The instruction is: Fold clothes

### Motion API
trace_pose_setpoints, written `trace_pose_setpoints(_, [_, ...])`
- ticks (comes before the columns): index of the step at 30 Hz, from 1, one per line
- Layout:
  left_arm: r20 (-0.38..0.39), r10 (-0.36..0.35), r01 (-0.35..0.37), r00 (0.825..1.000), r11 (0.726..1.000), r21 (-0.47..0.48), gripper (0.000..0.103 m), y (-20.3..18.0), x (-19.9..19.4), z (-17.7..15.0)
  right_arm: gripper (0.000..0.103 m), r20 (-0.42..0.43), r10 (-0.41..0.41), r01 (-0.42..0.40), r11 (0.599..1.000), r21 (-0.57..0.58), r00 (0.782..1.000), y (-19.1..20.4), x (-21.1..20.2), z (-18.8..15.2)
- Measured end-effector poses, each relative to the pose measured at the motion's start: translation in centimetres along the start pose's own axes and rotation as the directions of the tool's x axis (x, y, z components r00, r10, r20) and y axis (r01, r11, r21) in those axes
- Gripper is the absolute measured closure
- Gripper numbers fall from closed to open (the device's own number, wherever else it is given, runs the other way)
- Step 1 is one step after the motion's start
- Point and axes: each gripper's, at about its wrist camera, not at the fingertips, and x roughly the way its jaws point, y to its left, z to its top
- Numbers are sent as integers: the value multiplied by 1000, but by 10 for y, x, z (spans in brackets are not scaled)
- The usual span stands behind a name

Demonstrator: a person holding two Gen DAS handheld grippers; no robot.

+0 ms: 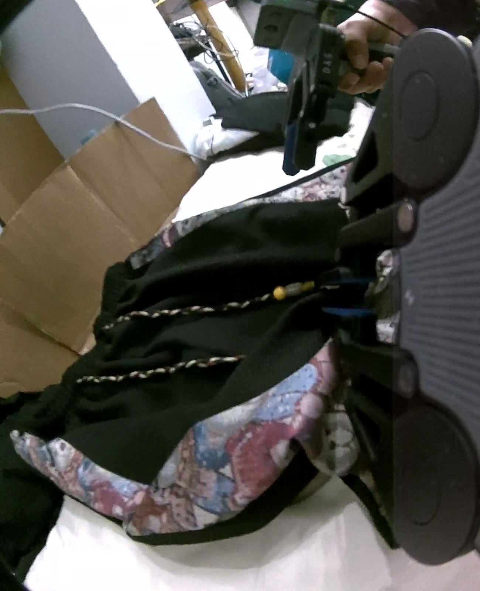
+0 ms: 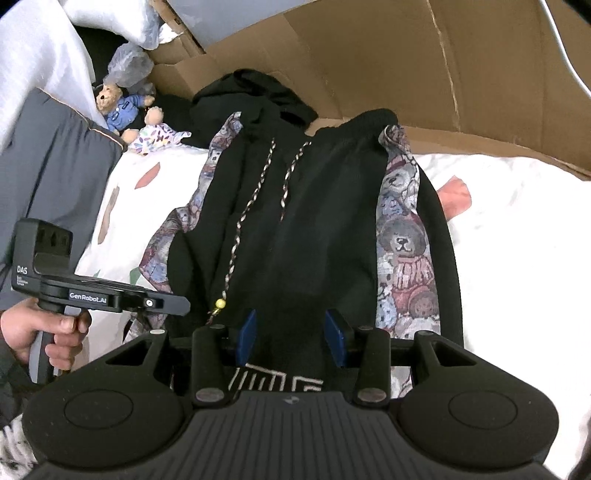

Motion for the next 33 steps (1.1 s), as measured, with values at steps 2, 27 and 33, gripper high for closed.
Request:
trace_pose_setpoints(2, [25, 2, -2, 1000, 1000, -4, 57, -3, -8, 1, 58, 4, -34, 34, 999, -33, 999, 1, 2, -1])
trace_pose_setpoints(27, [15, 136, -131, 991, 975, -180, 36, 81, -72, -37, 58, 7, -199, 199, 976, -93, 980, -5, -3, 3])
trace_pose_setpoints(33, [-6, 107, -106, 994, 968, -228, 89, 90, -58, -47, 58, 5, -233, 233, 969, -77, 972, -15, -6, -4])
